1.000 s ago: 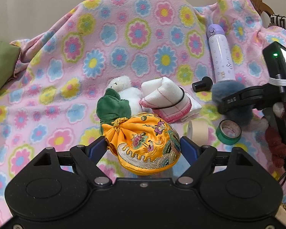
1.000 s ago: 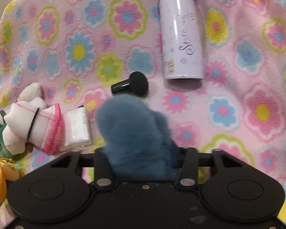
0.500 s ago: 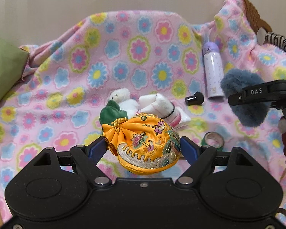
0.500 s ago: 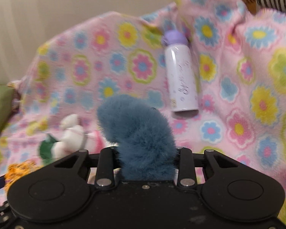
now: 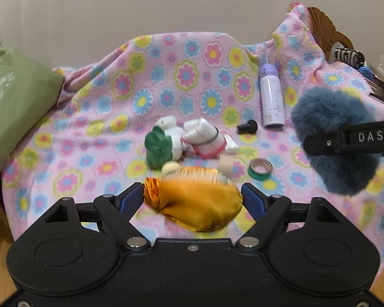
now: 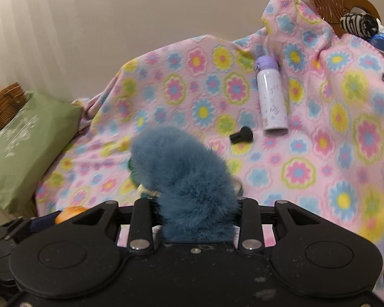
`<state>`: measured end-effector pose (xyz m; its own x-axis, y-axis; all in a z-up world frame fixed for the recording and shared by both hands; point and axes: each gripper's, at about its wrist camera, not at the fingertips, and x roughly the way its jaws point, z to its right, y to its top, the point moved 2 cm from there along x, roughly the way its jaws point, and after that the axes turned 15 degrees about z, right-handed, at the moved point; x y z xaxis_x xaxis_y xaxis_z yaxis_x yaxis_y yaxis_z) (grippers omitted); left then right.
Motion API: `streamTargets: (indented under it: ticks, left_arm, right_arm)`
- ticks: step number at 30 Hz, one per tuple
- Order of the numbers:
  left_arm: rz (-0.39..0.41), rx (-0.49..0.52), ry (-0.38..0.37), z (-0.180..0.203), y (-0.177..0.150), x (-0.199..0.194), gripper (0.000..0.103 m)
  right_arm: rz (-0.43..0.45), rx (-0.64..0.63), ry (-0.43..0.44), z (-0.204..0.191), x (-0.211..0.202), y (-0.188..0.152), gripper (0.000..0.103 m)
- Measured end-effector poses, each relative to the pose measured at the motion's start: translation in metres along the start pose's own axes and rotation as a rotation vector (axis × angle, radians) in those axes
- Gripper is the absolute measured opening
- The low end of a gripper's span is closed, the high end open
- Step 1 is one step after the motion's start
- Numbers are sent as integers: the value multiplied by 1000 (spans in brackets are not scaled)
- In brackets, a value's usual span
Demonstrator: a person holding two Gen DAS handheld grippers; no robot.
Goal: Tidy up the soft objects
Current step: 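Carry the orange pouch and blue pom-pom with both grippers into the woven basket, then open both grippers to release the items in the basket and withdraw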
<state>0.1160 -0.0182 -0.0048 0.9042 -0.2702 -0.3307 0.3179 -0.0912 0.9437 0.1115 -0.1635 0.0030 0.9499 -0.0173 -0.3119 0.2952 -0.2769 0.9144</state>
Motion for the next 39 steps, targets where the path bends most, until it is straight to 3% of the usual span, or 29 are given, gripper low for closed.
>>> streamTargets:
  ticks: [4,5,6,12,14,15,16,24,28,31,34,39]
  left_arm:
    - [-27,-33,-12,3,-15,-18,70]
    - [-29,-36,-12,4,-19,-23,56]
    - [-33,-40,-13,5,-22,-28,50]
    - [-43,-76,2,2,-34,-50,48]
    - [-43,-85,9,1,-36,-56,48]
    - [-45,-87,12,0,-38,-58,48]
    - [-46,-89,15,0,-38,-60,49]
    - [-44,-61,26,7,-41,-71,64]
    - [-39,-47,33,10,-42,-73,80]
    - [-41,-47,45,11,-43,-75,83]
    - [-55,-61,64,8,-44,-76,97]
    - [-65,-81,99,3,-45,-77,99]
  right_arm:
    - [-26,-6,16,-9,-33,-20,32]
    - [-37,-4,16,-11,-39,-25,32]
    - [-48,3,16,-12,-45,-30,32]
    - [-89,31,8,-17,-70,-51,32]
    - [-99,35,12,-19,-74,-54,38]
    - [-102,32,4,-21,-78,-56,59]
    - [-94,29,-1,-21,-80,-56,73]
    - [-32,-7,-4,-26,-95,-47,71]
    - [-41,10,-22,-20,-95,-48,71]
    - [-56,23,-27,-16,-95,-52,71]
    - [-74,18,-36,-14,-95,-58,72]
    - [-87,-21,-69,-14,-97,-65,78]
